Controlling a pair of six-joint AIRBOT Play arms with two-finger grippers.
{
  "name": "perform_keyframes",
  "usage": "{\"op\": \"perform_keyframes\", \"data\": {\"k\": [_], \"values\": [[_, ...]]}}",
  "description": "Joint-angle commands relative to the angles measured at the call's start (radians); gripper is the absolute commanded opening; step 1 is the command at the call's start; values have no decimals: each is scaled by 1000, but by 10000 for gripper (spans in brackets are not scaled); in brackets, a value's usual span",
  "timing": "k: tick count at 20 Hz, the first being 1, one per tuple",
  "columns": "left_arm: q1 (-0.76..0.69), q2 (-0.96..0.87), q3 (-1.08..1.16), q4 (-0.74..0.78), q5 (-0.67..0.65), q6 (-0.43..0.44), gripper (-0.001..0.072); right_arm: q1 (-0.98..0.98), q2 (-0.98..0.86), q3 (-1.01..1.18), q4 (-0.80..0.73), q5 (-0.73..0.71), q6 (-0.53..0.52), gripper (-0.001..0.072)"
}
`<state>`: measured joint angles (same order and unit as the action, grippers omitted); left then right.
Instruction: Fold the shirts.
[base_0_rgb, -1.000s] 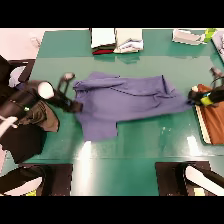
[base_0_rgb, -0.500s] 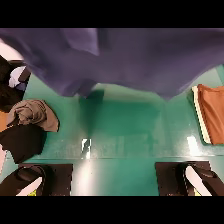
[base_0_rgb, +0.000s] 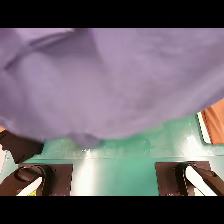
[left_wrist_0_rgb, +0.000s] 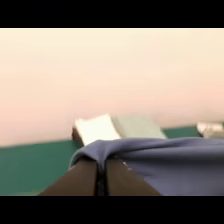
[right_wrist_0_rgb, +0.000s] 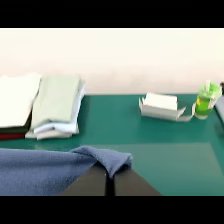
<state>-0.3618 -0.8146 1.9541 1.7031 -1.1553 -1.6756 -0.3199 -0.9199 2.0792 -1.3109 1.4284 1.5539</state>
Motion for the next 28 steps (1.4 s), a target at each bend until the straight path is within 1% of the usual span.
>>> {"op": "perform_keyframes", "data": {"k": [1, 4, 6, 9, 12, 14, 15, 16, 18, 20, 21, 24, 28], "values": [[0, -99, -164, 7, -64, 1, 25, 1, -76, -95, 11, 51, 11, 15], [0, -276, -317, 8, -52, 1, 26, 1, -164, -333, 10, 43, 10, 14], [1, -415, -398, 9, -1, 1, 26, 11, -246, -481, 7, 23, -10, 14], [55, -635, -419, -43, 96, 0, 26, 59, -400, -659, 1, -94, -22, 14], [133, -750, -419, -142, 188, 2, 25, 98, -544, -666, 8, -196, -18, 15], [174, -759, -413, -192, 245, 31, 25, 121, -616, -593, 7, -204, -18, 15], [193, -759, -394, -218, 233, 55, 26, 126, -636, -555, 6, -197, -18, 15], [209, -758, -367, -251, 185, 89, 25, 126, -645, -518, 6, -185, -18, 14], [227, -758, -320, -298, 34, 177, 26, 125, -633, -484, -16, -151, -19, 15], [233, -758, -327, -299, -103, 202, 26, 125, -584, -534, -87, -130, -19, 14], [233, -758, -347, -301, -135, 204, 27, 125, -559, -579, -108, -123, -19, 14], [233, -759, -465, -358, -123, 211, 26, 124, -490, -755, -147, -158, -19, 14], [233, -763, -621, -434, -31, 211, 27, 125, -472, -914, -145, -215, -15, 16]]}}
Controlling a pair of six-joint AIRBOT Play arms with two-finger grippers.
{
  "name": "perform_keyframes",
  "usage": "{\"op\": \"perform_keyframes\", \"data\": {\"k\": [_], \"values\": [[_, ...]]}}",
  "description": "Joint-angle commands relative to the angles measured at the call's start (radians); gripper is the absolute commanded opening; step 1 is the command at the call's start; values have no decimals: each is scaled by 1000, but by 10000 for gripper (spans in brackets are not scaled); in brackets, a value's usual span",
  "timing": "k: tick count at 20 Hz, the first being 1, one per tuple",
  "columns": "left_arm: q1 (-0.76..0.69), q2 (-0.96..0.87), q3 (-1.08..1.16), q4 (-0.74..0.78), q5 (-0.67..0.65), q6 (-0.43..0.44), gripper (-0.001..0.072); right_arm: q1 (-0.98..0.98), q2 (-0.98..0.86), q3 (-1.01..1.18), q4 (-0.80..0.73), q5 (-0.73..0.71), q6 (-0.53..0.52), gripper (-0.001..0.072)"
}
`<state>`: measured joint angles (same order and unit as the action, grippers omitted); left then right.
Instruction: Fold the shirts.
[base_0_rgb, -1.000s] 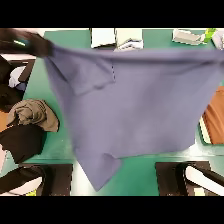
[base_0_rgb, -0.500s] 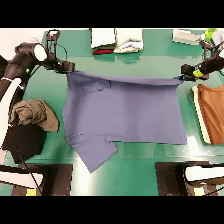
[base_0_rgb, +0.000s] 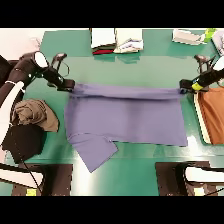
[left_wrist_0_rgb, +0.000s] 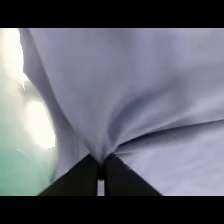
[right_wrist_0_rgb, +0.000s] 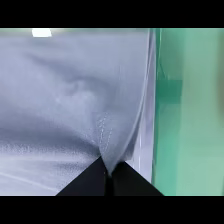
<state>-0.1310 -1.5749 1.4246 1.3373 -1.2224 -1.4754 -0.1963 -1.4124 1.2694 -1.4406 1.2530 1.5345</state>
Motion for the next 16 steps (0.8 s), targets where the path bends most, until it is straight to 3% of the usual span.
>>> {"op": "perform_keyframes", "data": {"k": [1, 3, 4, 5, 6, 9, 12, 14, 16], "values": [[2, -3, -113, -71, 52, 11, 27, 3, 20, -127, -2, -53, 10, 16], [2, -3, -126, -71, 47, 10, 28, 2, 20, -153, 53, -76, 10, 21], [2, 0, -124, -70, 33, 10, 93, 2, 20, -152, 64, -77, 10, 86], [2, 1, -119, -70, 10, 7, 341, 2, 25, -145, 70, -76, 10, 320], [2, 1, -103, -60, -38, 6, 429, 2, 31, -127, 80, -64, 10, 396], [2, 90, -86, -6, -107, -7, 417, -33, 113, -81, 76, 3, -1, 396], [1, 279, -163, 19, -89, -66, 417, -126, 254, -183, 75, 78, -10, 400], [1, 398, -258, 15, -66, -86, 417, -200, 333, -314, 75, 120, -18, 533], [1, 484, -345, 2, -42, -95, 417, -264, 397, -460, 75, 124, -18, 540]]}}
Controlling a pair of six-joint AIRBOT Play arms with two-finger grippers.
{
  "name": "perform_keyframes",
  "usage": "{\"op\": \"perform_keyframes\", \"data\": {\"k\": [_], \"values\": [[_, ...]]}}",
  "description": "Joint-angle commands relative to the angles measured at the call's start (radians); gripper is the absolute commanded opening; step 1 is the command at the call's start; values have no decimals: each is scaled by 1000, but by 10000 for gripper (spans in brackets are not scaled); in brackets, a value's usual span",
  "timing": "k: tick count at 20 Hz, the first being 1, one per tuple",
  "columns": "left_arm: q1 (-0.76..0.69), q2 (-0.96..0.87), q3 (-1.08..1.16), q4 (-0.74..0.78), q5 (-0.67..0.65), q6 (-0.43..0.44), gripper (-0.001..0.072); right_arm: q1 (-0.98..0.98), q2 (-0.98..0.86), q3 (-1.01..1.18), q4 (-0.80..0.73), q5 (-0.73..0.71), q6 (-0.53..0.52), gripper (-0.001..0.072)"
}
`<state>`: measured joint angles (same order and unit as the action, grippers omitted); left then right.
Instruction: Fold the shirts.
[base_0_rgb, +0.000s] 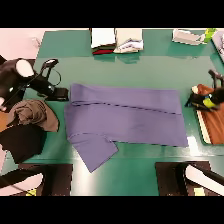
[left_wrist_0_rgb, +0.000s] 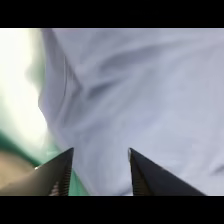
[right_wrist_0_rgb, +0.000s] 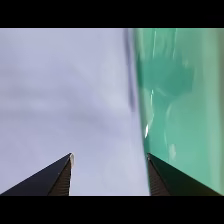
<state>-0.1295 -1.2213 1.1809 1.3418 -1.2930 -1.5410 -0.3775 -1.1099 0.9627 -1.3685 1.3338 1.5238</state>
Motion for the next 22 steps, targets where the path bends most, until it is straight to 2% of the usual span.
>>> {"op": "perform_keyframes", "data": {"k": [1, 7, 15, 16, 17, 18, 19, 21, 22], "values": [[-1, 160, -134, -16, 36, -30, 417, -106, 118, -222, 3, 39, -7, 538], [-1, 186, -181, -41, 64, -29, 417, -127, 163, -420, 4, 9, 6, 530], [-1, 186, -181, -41, 70, -22, 417, -127, 158, -435, -71, 29, 24, 527], [-1, 186, -181, -41, 70, -22, 417, -126, 151, -435, -63, 36, 23, 496], [-1, 186, -181, -41, 69, -22, 417, -115, 137, -435, -67, 44, 23, 495], [-1, 186, -181, -41, 65, -22, 417, -92, 121, -435, -74, 45, 23, 469], [-1, 186, -181, -41, 60, -22, 417, -62, 103, -435, -74, 41, 22, 383], [-1, 186, -181, -36, 37, -20, 417, 15, 79, -434, -77, 18, 23, 56], [-1, 186, -181, -30, 18, -11, 417, 51, 77, -434, -82, 5, 24, 17]]}}
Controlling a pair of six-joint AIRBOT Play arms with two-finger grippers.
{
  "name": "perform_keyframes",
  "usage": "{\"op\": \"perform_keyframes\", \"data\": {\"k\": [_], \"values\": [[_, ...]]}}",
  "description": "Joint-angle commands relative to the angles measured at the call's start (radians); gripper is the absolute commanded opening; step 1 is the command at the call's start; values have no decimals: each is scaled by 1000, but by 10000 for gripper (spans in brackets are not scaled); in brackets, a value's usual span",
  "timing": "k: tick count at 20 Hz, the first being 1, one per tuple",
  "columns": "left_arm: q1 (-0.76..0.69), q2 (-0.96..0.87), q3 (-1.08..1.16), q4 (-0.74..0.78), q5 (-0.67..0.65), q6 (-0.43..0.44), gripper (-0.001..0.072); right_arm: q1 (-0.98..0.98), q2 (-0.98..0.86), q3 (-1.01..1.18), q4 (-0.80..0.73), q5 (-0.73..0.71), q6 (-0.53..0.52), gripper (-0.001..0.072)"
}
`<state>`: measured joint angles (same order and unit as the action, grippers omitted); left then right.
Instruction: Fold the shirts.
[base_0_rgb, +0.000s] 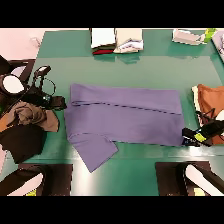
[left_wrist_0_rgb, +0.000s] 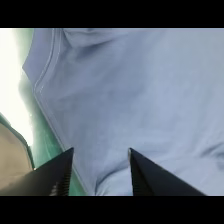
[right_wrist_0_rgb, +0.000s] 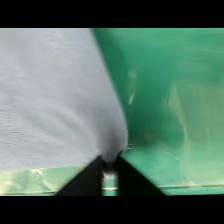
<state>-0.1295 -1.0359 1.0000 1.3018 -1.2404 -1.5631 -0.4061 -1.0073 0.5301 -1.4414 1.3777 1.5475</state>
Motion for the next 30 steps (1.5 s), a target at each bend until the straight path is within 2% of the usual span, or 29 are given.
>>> {"op": "perform_keyframes", "data": {"k": [1, 3, 6, 9, 11, 13, 15, 16, 26, 27, 28, 30], "values": [[-1, 1, 0, 26, -56, 11, 416, 116, -23, 0, -20, -48, 17, 17], [-1, 14, -11, 56, -103, -4, 416, 169, 11, 0, -35, -60, 34, 16], [-1, 87, -121, 51, -102, -40, 417, 197, 86, 0, -47, -69, 42, 16], [-3, 135, -296, -47, -74, -55, 418, 197, 119, 0, -45, -70, 42, 16], [-69, 143, -399, -79, -17, -59, 418, 197, 119, 0, -45, -69, 42, 16], [-193, 143, -465, -79, 38, -100, 420, 197, 119, 0, -44, -69, 42, 16], [-282, 143, -498, -81, 82, -190, 556, 197, 119, 0, -44, -69, 42, 16], [-308, 143, -503, -81, 85, -213, 560, 197, 119, 0, -44, -69, 42, 16], [-330, 101, -520, -94, 157, -217, 557, 197, 119, 0, -44, -68, 42, 16], [-330, 89, -527, -94, 154, -217, 521, 197, 119, 0, -44, -68, 42, 16], [-330, 83, -525, -94, 144, -216, 377, 197, 119, 0, -44, -67, 41, 16], [-330, 91, -493, -93, 135, -200, 22, 197, 120, 11, -44, -50, 41, 16]]}}
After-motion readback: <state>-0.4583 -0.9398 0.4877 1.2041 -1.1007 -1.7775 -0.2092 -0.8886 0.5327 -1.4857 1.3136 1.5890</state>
